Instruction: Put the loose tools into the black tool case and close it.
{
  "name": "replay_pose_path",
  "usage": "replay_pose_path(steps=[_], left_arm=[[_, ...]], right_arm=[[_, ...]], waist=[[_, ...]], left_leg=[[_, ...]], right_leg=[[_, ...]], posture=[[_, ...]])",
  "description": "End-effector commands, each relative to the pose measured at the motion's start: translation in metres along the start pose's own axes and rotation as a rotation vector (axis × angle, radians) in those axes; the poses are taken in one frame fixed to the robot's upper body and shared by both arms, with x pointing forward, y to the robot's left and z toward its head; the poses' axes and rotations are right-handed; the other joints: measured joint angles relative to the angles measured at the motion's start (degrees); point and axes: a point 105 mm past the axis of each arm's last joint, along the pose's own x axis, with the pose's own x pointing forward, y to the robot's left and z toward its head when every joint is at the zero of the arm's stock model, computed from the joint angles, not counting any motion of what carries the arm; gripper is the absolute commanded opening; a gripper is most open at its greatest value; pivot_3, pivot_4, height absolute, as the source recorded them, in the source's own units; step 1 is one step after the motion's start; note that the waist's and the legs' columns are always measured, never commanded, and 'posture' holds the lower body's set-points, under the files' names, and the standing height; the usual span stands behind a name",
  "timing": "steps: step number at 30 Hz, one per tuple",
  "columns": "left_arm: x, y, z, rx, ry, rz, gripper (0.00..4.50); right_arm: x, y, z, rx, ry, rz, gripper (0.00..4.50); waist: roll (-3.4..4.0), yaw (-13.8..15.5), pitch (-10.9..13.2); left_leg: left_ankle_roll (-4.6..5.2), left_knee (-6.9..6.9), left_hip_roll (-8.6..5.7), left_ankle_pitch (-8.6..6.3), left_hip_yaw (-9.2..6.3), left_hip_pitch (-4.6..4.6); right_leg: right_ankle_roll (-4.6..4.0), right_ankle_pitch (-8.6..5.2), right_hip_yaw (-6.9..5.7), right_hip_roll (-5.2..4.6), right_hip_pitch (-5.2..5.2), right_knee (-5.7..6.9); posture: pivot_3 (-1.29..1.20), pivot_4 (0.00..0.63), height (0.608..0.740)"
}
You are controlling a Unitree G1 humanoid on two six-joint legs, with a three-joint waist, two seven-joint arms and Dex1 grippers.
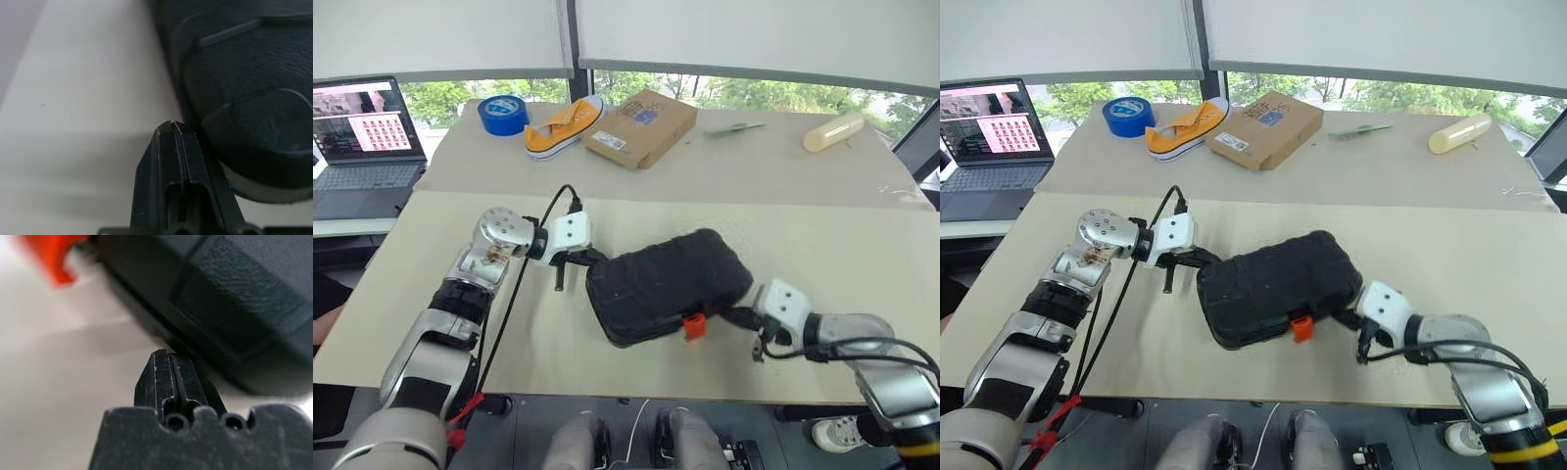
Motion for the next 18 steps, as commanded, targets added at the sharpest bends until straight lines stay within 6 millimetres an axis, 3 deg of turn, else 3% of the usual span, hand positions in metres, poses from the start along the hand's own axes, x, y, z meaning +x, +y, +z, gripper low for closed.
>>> replay_pose_path(steps=[1,4,7,11,18], left_arm=[[-0.008,0.009,0.035,0.014,-0.108,0.013,0.02],[-0.002,0.016,0.086,-0.023,-0.267,-0.005,0.02],[0.016,0.000,0.107,0.028,-0.296,-0.096,0.02],[0.056,-0.028,0.094,0.157,-0.200,-0.204,0.02],[0.087,-0.049,0.051,0.278,-0.028,-0.286,0.02]], right_arm=[[-0.015,-0.019,0.016,-0.030,-0.046,-0.054,0.00],[-0.034,-0.014,0.021,0.000,-0.038,0.029,0.00],[-0.045,-0.002,0.023,0.016,-0.007,0.124,0.00],[-0.043,0.023,0.026,0.025,0.013,0.238,0.00],[-0.019,0.041,0.030,0.049,-0.003,0.238,0.00]], waist=[[0.00,0.2,0.0],[0.02,0.8,0.0],[0.03,1.0,0.0],[0.03,0.9,0.0],[0.06,0.8,0.0]], left_leg=[[0.00,0.04,0.00,0.00,-0.05,-0.06],[0.04,0.18,-0.02,0.02,-0.09,-0.36],[0.17,0.55,-0.03,-0.02,-0.19,-0.73],[0.24,0.54,-0.02,-0.08,-0.18,-0.41],[0.29,0.50,0.13,-0.13,-0.20,-0.09]], right_leg=[[0.00,0.00,-0.02,0.01,-0.02,0.01],[0.01,0.00,-0.10,0.06,-0.18,0.04],[0.13,0.06,-0.19,0.09,-0.29,0.05],[0.15,0.06,-0.12,0.09,0.01,0.02],[0.13,0.05,-0.02,-0.11,0.29,-0.06]], posture=[[0.00,0.150,0.731],[0.00,0.150,0.731],[0.00,0.150,0.731],[0.00,0.150,0.731],[0.00,0.150,0.731]])
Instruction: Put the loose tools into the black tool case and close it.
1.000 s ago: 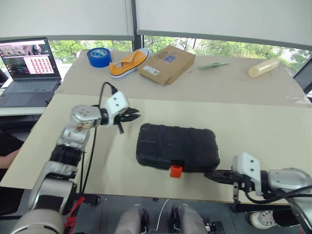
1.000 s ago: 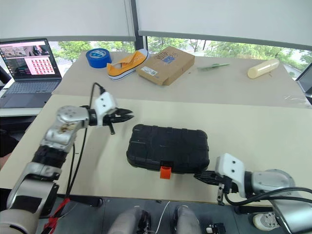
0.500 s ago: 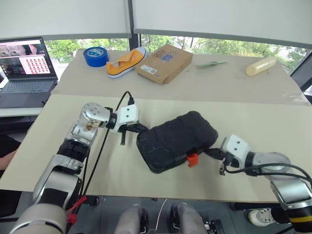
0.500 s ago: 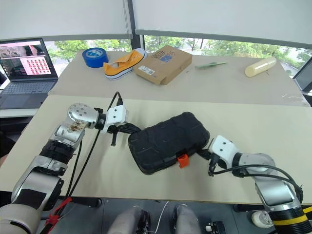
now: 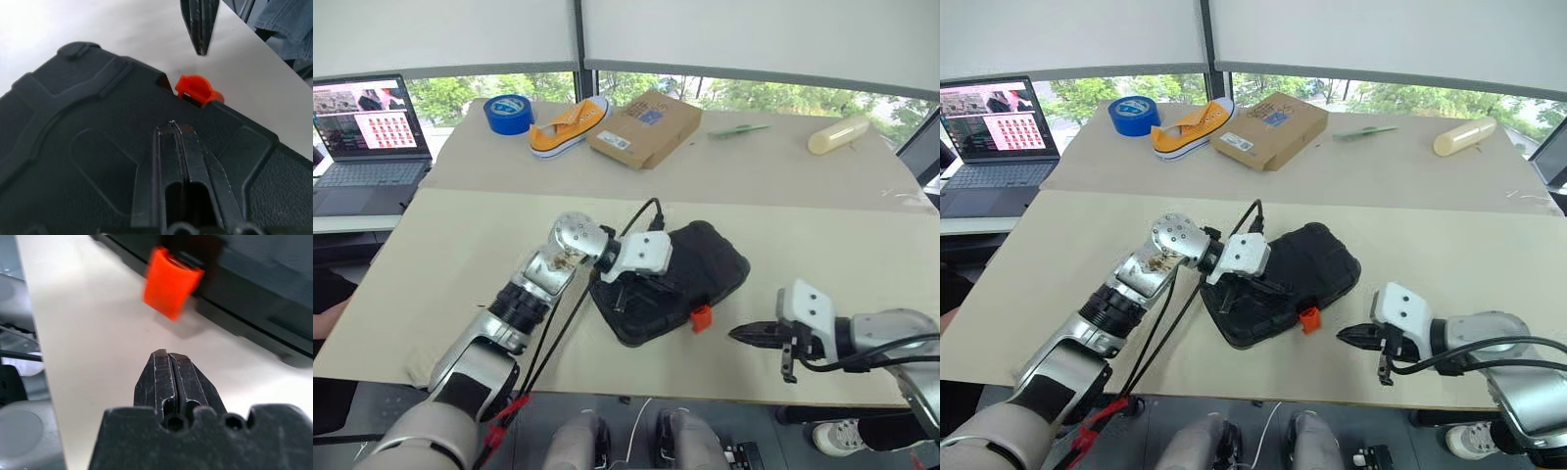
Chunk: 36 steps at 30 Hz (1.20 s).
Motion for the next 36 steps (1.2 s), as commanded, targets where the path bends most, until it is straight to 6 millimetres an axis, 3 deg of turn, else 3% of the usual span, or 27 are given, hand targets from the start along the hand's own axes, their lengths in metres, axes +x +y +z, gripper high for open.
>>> replay_pose_path(steps=[1,7,13,21,27,36], left_arm=[[0.010,-0.012,-0.031,0.062,0.141,-0.056,0.02],[0.010,-0.009,-0.029,0.050,0.107,-0.038,0.02],[0.010,-0.006,-0.025,0.045,0.092,-0.027,0.02],[0.014,-0.005,-0.027,0.079,0.102,-0.034,0.02],[0.019,-0.009,-0.034,0.112,0.127,-0.050,0.02],[0.017,-0.007,-0.038,0.092,0.133,-0.034,0.02]], right_arm=[[0.012,0.001,0.010,-0.023,-0.019,-0.025,0.00],[0.037,-0.004,0.003,-0.018,-0.003,-0.084,0.00],[0.046,-0.011,0.005,-0.035,-0.028,-0.142,0.00],[0.031,-0.013,0.042,-0.059,-0.227,-0.205,0.00],[0.022,-0.022,0.047,-0.046,-0.270,-0.282,0.00],[0.028,-0.024,0.046,-0.027,-0.270,-0.264,0.00]], waist=[[0.00,0.1,0.0],[-0.01,0.2,-0.3],[-0.01,0.3,-0.4],[-0.07,-0.3,-0.4],[-0.06,-0.6,-0.4],[-0.02,-0.8,-0.6]], left_leg=[[0.04,0.00,0.00,-0.03,0.00,0.03],[0.10,0.01,-0.02,-0.07,-0.01,0.04],[0.11,0.02,-0.03,-0.07,0.01,0.07],[0.10,0.02,0.02,-0.07,0.03,0.05],[0.12,0.02,0.04,-0.08,0.04,0.09],[0.18,0.02,0.07,-0.12,0.04,0.16]], right_leg=[[0.00,0.00,0.01,-0.06,0.04,0.00],[0.00,0.00,-0.03,-0.21,0.05,-0.02],[0.00,0.00,-0.04,-0.16,0.09,0.00],[0.03,-0.01,-0.01,-0.10,0.06,0.02],[0.03,-0.01,0.00,-0.09,0.08,0.03],[0.06,-0.03,0.02,-0.08,0.12,0.02]], posture=[[0.00,0.150,0.731],[0.00,0.150,0.731],[0.00,0.150,0.731],[0.00,0.150,0.731],[0.00,0.150,0.731],[0.00,0.150,0.731]])
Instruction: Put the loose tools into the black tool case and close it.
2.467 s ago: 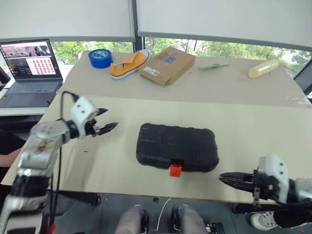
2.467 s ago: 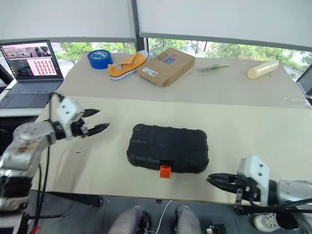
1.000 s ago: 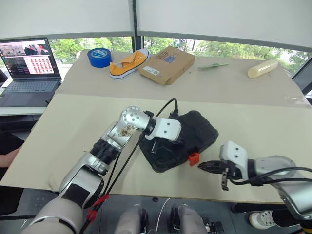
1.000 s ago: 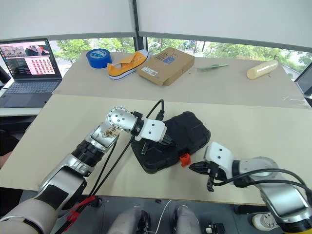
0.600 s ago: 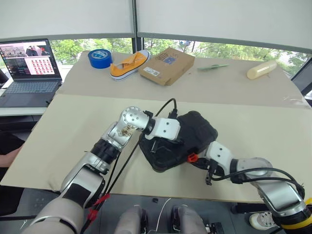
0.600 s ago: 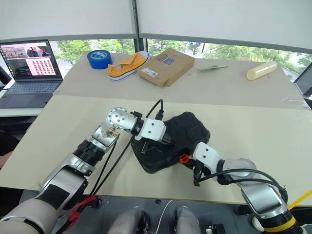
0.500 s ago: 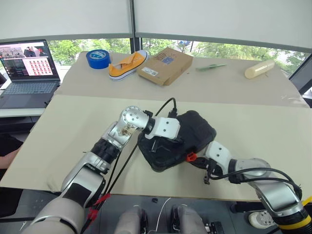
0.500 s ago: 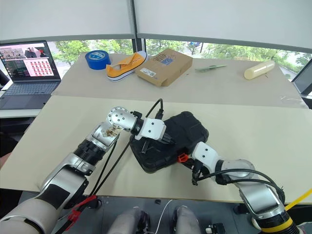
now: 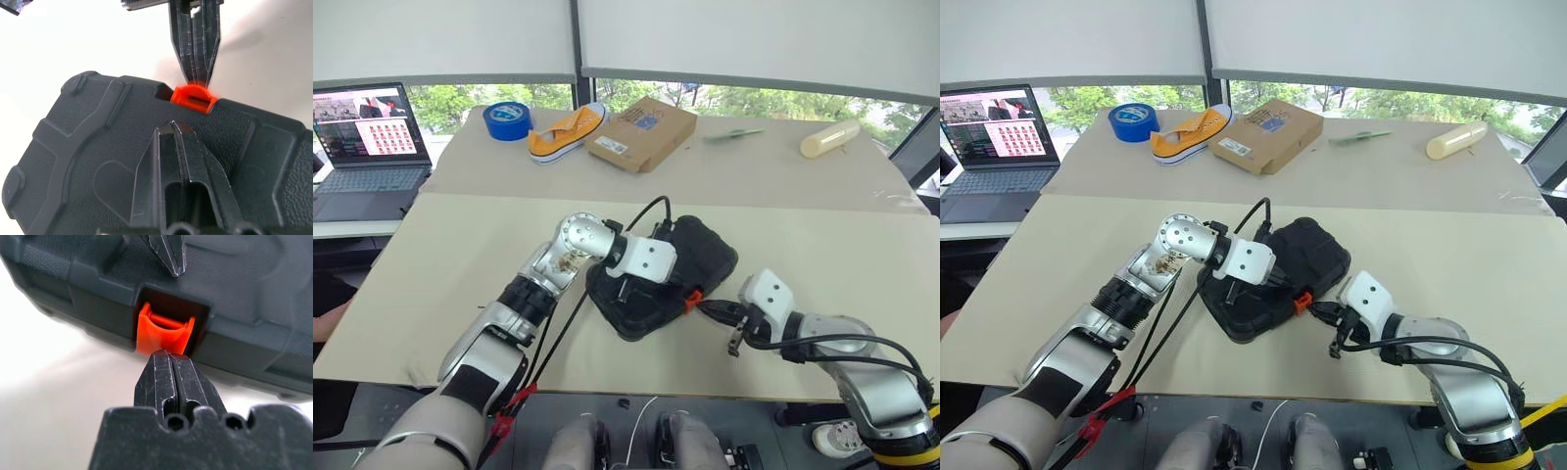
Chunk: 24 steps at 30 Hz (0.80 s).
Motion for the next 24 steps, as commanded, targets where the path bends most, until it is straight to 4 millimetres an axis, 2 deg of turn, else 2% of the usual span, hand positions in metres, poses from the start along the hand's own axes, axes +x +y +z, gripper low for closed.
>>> replay_pose_path(steps=[1,6,8,9,10,13,15,17,20,24], left_arm=[[0.011,-0.022,-0.025,-0.086,0.075,-0.070,0.02],[-0.006,-0.017,-0.031,-0.184,0.063,0.017,0.02],[-0.024,-0.014,-0.032,-0.275,0.037,0.080,0.62],[-0.034,-0.014,-0.032,-0.314,0.025,0.102,0.78],[-0.045,-0.016,-0.032,-0.354,0.014,0.123,1.06],[-0.094,-0.030,-0.023,-0.497,-0.040,0.174,2.08],[-0.121,-0.043,-0.012,-0.582,-0.073,0.184,2.81],[-0.161,-0.067,-0.001,-0.689,-0.067,0.223,3.38],[-0.197,-0.092,0.010,-0.817,-0.032,0.299,4.43],[-0.214,-0.109,0.012,-0.886,0.006,0.398,4.47]], right_arm=[[-0.002,-0.004,0.028,-0.067,-0.111,-0.014,0.00],[-0.019,-0.007,0.032,-0.028,-0.108,0.012,0.00],[-0.034,-0.010,0.032,-0.008,-0.094,0.035,0.75],[-0.041,-0.012,0.033,-0.002,-0.091,0.047,0.86],[-0.049,-0.013,0.034,0.007,-0.087,0.062,1.15],[-0.078,-0.018,0.041,0.055,-0.083,0.142,2.14],[-0.092,-0.020,0.045,0.079,-0.077,0.190,2.85],[-0.105,-0.028,0.048,0.098,-0.064,0.213,3.45],[-0.118,-0.036,0.049,0.117,-0.056,0.242,4.47],[-0.127,-0.044,0.042,0.154,-0.034,0.260,4.48]], waist=[[0.00,-0.1,-0.1],[0.14,0.0,-0.2],[0.18,-0.1,-0.2],[0.17,-0.1,-0.2],[0.17,-0.1,-0.2],[0.22,-0.7,-0.1],[0.23,-0.7,-0.1],[0.26,-0.7,0.1],[0.24,-0.7,0.2],[0.49,0.8,0.4]], left_leg=[[0.00,0.00,0.02,0.00,0.01,0.01],[0.09,0.00,0.05,-0.06,0.01,0.02],[0.09,-0.01,0.06,-0.06,0.02,0.00],[0.07,-0.01,0.08,-0.07,0.01,0.00],[0.03,0.00,0.14,-0.09,0.01,-0.01],[-0.09,-0.02,0.23,-0.12,0.04,-0.03],[-0.21,-0.07,0.36,-0.12,0.08,0.01],[-0.24,-0.08,0.39,-0.14,0.06,-0.04],[-0.30,-0.09,0.40,-0.23,0.06,-0.11],[-0.28,-0.09,0.32,-0.31,-0.03,-0.10]], right_leg=[[0.01,-0.01,0.01,0.01,0.00,0.00],[0.04,-0.02,0.02,0.02,0.01,0.00],[0.00,0.00,0.05,0.02,-0.02,0.00],[-0.01,0.00,0.05,0.04,-0.03,-0.01],[-0.03,0.02,0.03,0.09,-0.02,-0.03],[-0.16,0.07,0.05,0.18,-0.08,-0.03],[-0.19,0.06,0.05,0.24,-0.10,-0.01],[-0.20,0.05,0.02,0.25,-0.14,-0.08],[-0.24,0.00,0.06,0.23,-0.23,-0.17],[0.17,-0.26,0.01,0.11,-0.13,-0.31]], posture=[[0.00,0.150,0.731],[0.00,0.150,0.731],[0.00,0.150,0.731],[0.00,0.150,0.731],[0.00,0.150,0.731],[0.00,0.150,0.731],[0.00,0.150,0.731],[0.00,0.150,0.731],[0.00,0.150,0.731],[0.00,0.150,0.731]])
